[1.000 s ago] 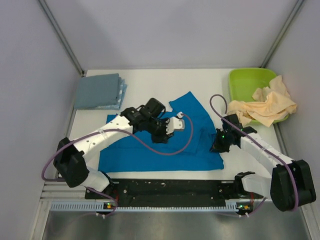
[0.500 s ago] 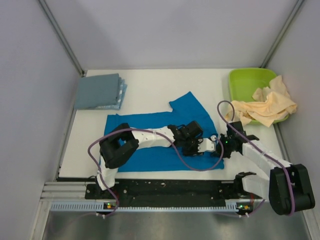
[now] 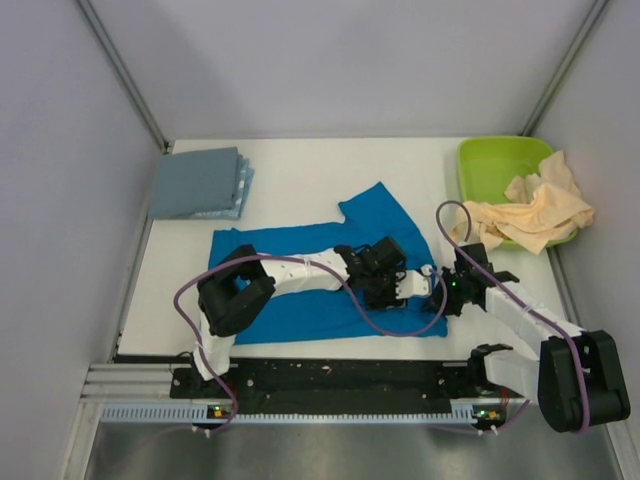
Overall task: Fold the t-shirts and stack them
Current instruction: Fold the flattened tshirt in 1/3 of the way
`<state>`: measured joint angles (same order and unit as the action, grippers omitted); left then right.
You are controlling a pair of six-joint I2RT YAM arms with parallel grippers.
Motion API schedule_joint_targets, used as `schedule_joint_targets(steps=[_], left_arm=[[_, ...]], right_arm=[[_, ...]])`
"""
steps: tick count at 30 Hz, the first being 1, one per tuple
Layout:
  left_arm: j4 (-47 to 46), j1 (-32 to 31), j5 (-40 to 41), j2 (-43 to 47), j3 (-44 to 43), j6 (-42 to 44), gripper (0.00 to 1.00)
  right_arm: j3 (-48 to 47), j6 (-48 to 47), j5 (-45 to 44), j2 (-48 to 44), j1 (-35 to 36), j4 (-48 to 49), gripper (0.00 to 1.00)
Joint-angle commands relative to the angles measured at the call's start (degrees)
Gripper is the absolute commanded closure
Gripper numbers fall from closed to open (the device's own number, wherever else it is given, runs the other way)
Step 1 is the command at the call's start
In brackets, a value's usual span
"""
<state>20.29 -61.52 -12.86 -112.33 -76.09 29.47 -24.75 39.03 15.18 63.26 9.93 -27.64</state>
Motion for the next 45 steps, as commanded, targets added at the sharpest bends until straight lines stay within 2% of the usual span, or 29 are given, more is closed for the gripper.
schedule_joint_targets(steps=[1,5,9,13,15,17,20,27,38,41,43,45], left_arm=[[4.14,0.17,-8.75,3.88,-4.67,0.85,0.46],[3.53,0.17,-7.01,0.29,-7.39,-1.43,0.56],[2.57,-0.01,-6.13,-2.89,-7.06,-1.70,0.59],[-0.77,-0.09,-0.33,-2.98,-4.77,-1.00,0.61],[-3.23,-0.09,2.83,-3.15,-3.89,-1.26,0.70],[-4.64,-0.09,7.21,-3.59,-3.88,-2.48,0.86],[-2.81,-0.27,8.99,-3.33,-4.59,-3.54,1.00],[-2.45,0.52,11.01,1.94,-1.87,-5.56,1.00],[-8.07,9.39,12.33,6.60,4.19,-10.75,0.99],[-11.85,12.11,20.49,7.83,6.04,-12.59,0.81],[-12.03,14.31,21.56,8.71,5.96,-13.04,0.68],[-10.28,16.16,20.25,10.02,5.70,-12.95,0.64]], right_arm=[[1.11,-0.88,-1.56,-0.34,-0.62,0.83,1.00],[1.20,-1.23,-1.64,-0.25,-0.62,0.74,1.00],[1.29,-1.23,-1.56,-0.51,-0.62,0.57,1.00],[1.55,-1.32,-1.73,-1.04,-0.71,0.57,1.00],[1.55,-1.41,-1.73,-1.12,-0.71,0.57,1.00],[1.64,-1.58,-1.73,-1.30,-0.71,0.57,1.00],[1.99,-1.32,-2.17,-2.09,-0.62,0.48,1.00],[1.99,-1.58,-2.44,-1.13,-0.79,0.39,1.00],[2.17,-1.23,-3.14,-1.21,-0.88,0.13,1.00],[2.17,-1.23,-3.14,-1.04,-0.88,0.04,1.00],[2.17,-1.32,-3.14,-1.21,-0.79,0.04,1.00],[1.64,-1.67,-3.14,-1.39,-0.79,0.04,1.00]])
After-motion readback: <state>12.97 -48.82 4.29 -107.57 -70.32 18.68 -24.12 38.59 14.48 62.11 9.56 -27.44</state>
